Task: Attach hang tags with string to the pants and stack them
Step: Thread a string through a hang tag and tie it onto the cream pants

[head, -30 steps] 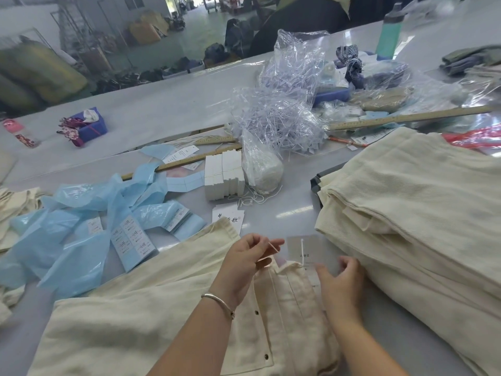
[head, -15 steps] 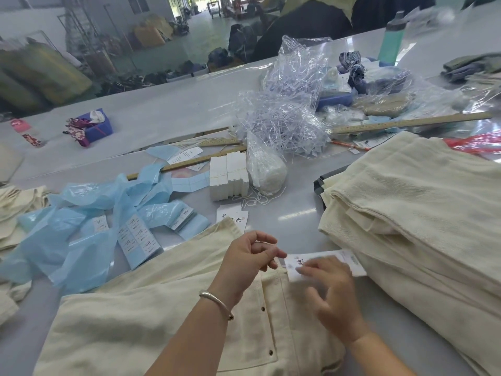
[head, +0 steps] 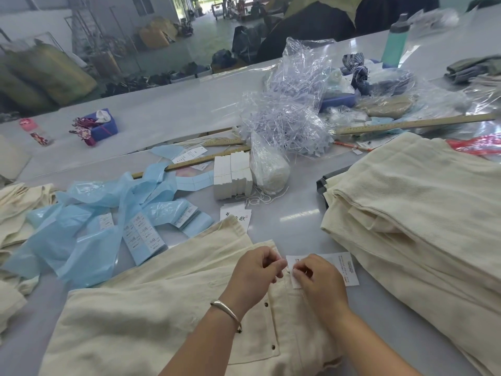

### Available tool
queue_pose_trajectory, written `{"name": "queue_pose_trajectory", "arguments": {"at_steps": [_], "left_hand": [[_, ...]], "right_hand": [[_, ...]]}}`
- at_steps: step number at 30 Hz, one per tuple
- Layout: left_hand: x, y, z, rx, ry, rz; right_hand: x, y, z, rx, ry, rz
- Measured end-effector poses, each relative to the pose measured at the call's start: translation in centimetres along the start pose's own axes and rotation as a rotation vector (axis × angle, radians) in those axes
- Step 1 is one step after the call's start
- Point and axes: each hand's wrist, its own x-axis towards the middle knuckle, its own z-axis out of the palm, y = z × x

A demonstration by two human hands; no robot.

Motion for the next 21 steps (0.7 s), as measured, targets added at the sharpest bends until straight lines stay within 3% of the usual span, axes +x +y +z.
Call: {"name": "queue_pose_trajectory", "arguments": {"at_steps": [2,5,10,16,21], "left_hand": [[-0.1,0.0,0.3,0.012,-0.008,0.012],[-0.1,0.4,0.7,0.018,-0.018,0.041],[-0.2,1.2,1.2,0.021,0.023,0.094],[-0.3,1.7,1.4,-0.079,0.020,0.096],[-0.5,1.6,1.6,-0.129,0.020,0.099]], "right_hand": [[0.0,-0.2,-0.3,0.157,0.023,0.069],[-0.1,-0.7,-1.0,0.583,0.048,0.265],[-0.1,-1.4,-1.8,1.040,-0.062,0.556],[0.1,-1.9,-2.1,1.222,-0.148,0.698],[0.1,-2.1,-2.1,1.229,-0.184,0.728]]}}
